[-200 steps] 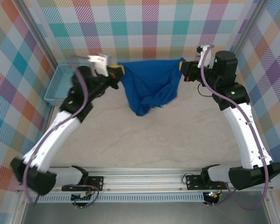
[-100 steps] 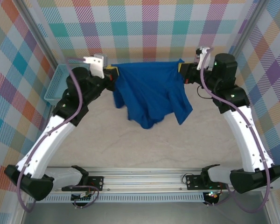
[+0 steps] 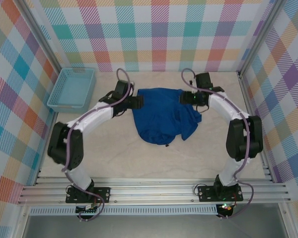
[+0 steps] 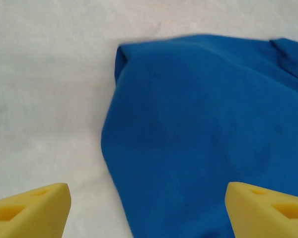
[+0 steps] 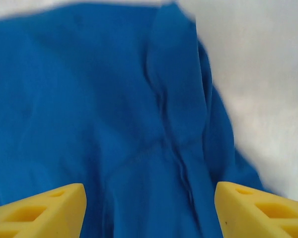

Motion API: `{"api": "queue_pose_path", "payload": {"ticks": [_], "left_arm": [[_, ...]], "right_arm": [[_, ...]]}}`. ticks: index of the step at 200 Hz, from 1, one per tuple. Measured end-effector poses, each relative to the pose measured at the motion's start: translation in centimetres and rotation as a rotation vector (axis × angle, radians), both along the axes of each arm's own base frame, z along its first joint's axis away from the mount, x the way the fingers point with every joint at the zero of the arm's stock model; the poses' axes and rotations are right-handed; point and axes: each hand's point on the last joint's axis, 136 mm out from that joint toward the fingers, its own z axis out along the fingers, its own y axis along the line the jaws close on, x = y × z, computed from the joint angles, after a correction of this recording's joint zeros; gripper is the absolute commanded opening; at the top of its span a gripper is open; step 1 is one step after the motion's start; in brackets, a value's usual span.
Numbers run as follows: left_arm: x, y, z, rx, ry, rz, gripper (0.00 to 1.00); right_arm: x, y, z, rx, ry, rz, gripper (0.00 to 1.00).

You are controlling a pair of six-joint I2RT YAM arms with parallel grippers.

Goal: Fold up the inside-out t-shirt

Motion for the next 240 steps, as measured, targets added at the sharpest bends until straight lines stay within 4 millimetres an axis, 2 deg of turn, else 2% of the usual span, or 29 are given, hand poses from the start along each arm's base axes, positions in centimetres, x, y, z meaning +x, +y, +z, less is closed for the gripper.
{"api": "queue_pose_path", "payload": {"ticks": [15, 31, 49, 71, 78, 91, 99, 110, 115, 128, 139, 152, 159, 171, 177, 188, 195, 207, 221, 240], "left_arm": [[-2.6, 0.6, 0.9, -0.074, -0.004, 0.01, 0.82], [-4.3, 0.7, 1.2, -0.137, -0.004, 0.012, 0.82], [-6.0, 0.2, 0.0, -0.179, 0.031, -0.002, 0.83], [-8.2, -1.3, -2.1, -0.187, 0.091, -0.042, 0.83], [-8.8, -1.7, -2.6, -0.187, 0.107, -0.054, 0.83], [-9.6, -2.4, -3.1, -0.188, 0.125, -0.072, 0.82], [-9.9, -2.7, -3.3, -0.188, 0.13, -0.081, 0.82], [-10.3, -3.0, -3.6, -0.187, 0.138, -0.089, 0.82], [-10.5, -3.0, -3.8, -0.187, 0.143, -0.091, 0.82], [-11.0, -3.1, -4.4, -0.182, 0.155, -0.097, 0.83], [-11.6, -3.4, -5.0, -0.178, 0.168, -0.109, 0.83], [-12.5, -4.5, -5.7, -0.178, 0.185, -0.141, 0.82], [-12.8, -5.2, -6.0, -0.177, 0.19, -0.162, 0.83], [-13.5, -6.6, -6.6, -0.17, 0.197, -0.2, 0.82], [-13.8, -7.2, -7.0, -0.162, 0.203, -0.214, 0.82], [-14.0, -7.7, -7.9, -0.135, 0.213, -0.22, 0.82], [-13.9, -7.9, -8.5, -0.118, 0.217, -0.216, 0.81], [-13.6, -7.8, -9.4, -0.084, 0.221, -0.211, 0.81], [-13.0, -7.7, -10.1, -0.042, 0.213, -0.202, 0.81], [-12.0, -8.0, -9.9, -0.018, 0.189, -0.203, 0.79]], "right_arm": [[-3.4, -0.5, -0.9, 0.009, 0.039, -0.008, 0.77], [-6.1, -0.7, -1.8, 0.027, 0.075, -0.017, 0.79], [-8.2, -0.5, -4.0, 0.052, 0.145, -0.03, 0.77], [-10.4, 0.0, -7.5, 0.08, 0.255, -0.049, 0.69], [-10.9, 0.2, -8.5, 0.089, 0.289, -0.055, 0.62], [-11.3, 0.8, -9.8, 0.103, 0.331, -0.056, 0.3], [-11.3, 1.0, -10.2, 0.111, 0.343, -0.063, 0.15], [-11.2, 1.1, -10.2, 0.109, 0.342, -0.062, 0.01], [-11.2, 1.0, -10.0, 0.105, 0.333, -0.062, 0.0], [-10.7, 0.7, -8.0, 0.092, 0.283, -0.061, 0.0], [-9.9, 0.5, -4.7, 0.089, 0.198, -0.05, 0.0], [-8.6, 0.9, 1.1, 0.127, 0.048, -0.029, 0.0], [-7.9, 1.2, 4.9, 0.161, -0.051, -0.013, 0.0], [-7.5, 1.8, 10.6, 0.221, -0.193, 0.015, 0.0], [-7.5, 2.0, 13.0, 0.249, -0.251, 0.03, 0.0], [-7.6, 2.4, 16.1, 0.287, -0.326, 0.053, 0.0], [-7.6, 2.5, 17.3, 0.3, -0.352, 0.062, 0.0], [-7.4, 2.7, 17.9, 0.307, -0.363, 0.071, 0.0], [-6.8, 2.9, 17.1, 0.296, -0.339, 0.072, 0.0], [-6.1, 2.9, 14.8, 0.264, -0.279, 0.065, 0.0]]}}
